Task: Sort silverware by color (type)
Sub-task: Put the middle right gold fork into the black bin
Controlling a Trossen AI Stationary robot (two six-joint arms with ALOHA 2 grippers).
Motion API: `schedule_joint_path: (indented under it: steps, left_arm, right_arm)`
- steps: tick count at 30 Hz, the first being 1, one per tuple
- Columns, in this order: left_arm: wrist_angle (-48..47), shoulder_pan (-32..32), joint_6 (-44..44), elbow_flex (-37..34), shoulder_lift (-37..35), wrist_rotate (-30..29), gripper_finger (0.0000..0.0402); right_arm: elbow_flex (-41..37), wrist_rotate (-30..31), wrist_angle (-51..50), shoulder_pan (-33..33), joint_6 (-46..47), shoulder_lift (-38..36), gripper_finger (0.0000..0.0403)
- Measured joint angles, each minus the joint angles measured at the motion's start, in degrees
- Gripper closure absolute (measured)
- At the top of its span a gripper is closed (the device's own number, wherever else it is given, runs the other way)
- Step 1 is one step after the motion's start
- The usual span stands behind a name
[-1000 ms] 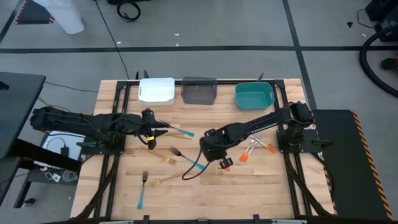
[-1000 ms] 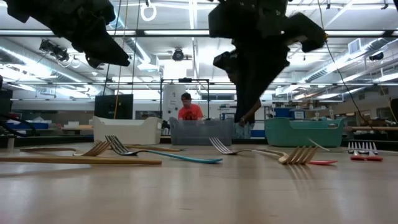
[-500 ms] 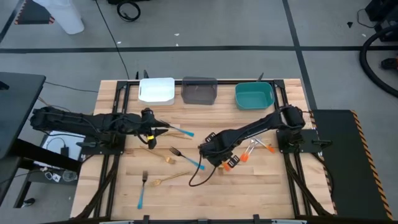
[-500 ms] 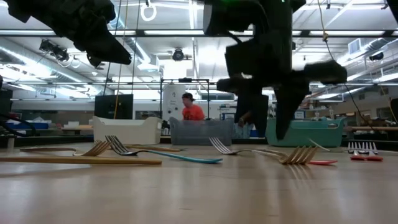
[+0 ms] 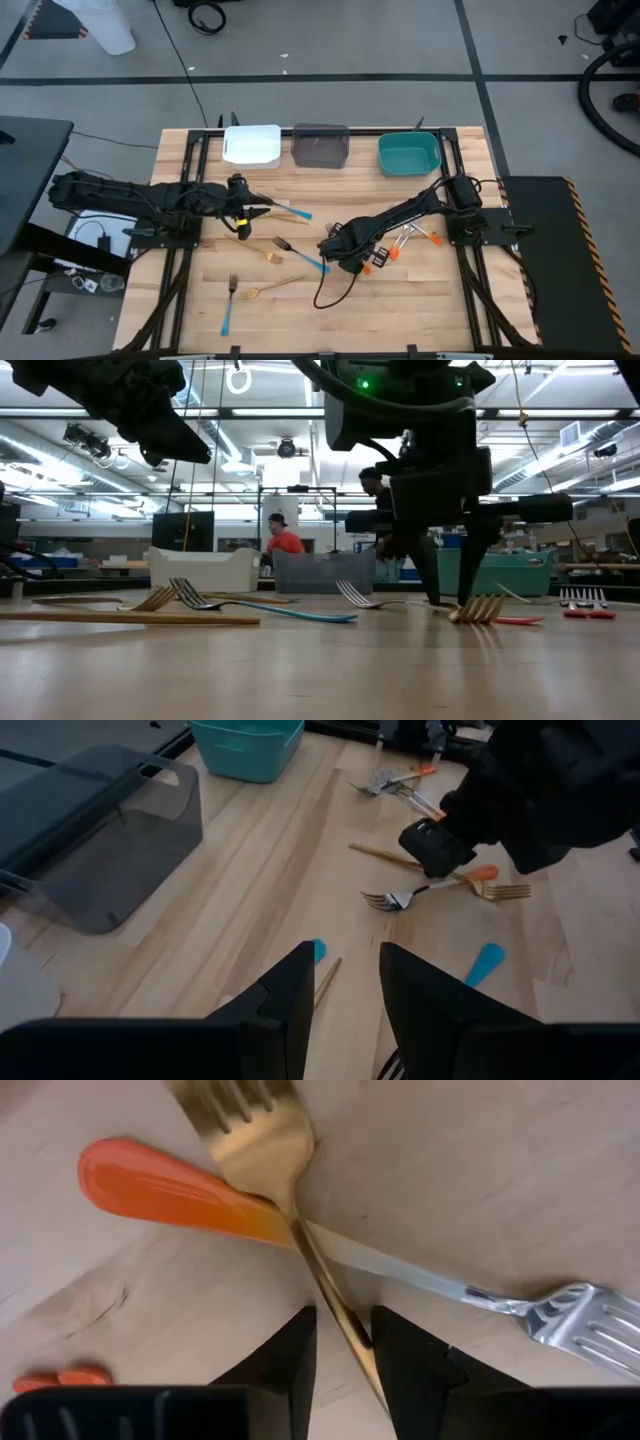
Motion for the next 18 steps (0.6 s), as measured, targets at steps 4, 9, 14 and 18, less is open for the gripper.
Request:
schedule_joint_path:
  steps: [4,9,14,18]
  left_arm:
    - [-0.1,0.0,0.2,0.0,0.0,0.0,0.0278]
    - [-0.2,0.0,0.2,0.0,0.0,0.0,0.0278]
    - [-0.2,0.0,0.2,0.0,0.0,0.0,0.0278]
    - [-0.2,0.0,0.2,0.0,0.0,0.0,0.0278]
  right_arm:
    - [0.0,-0.2,-0.1,0.0,-1.0,0.1,0.0322]
    - [-0.1,0.1,0.1,0.0,-1.3,-0.1,0.0363]
    - [-0.1,0.9,0.1,0.0,-1.2,-0.2,0.0382]
    - [-0.1,1.4,0.1,0.0,-1.1,-0.2,0.0376]
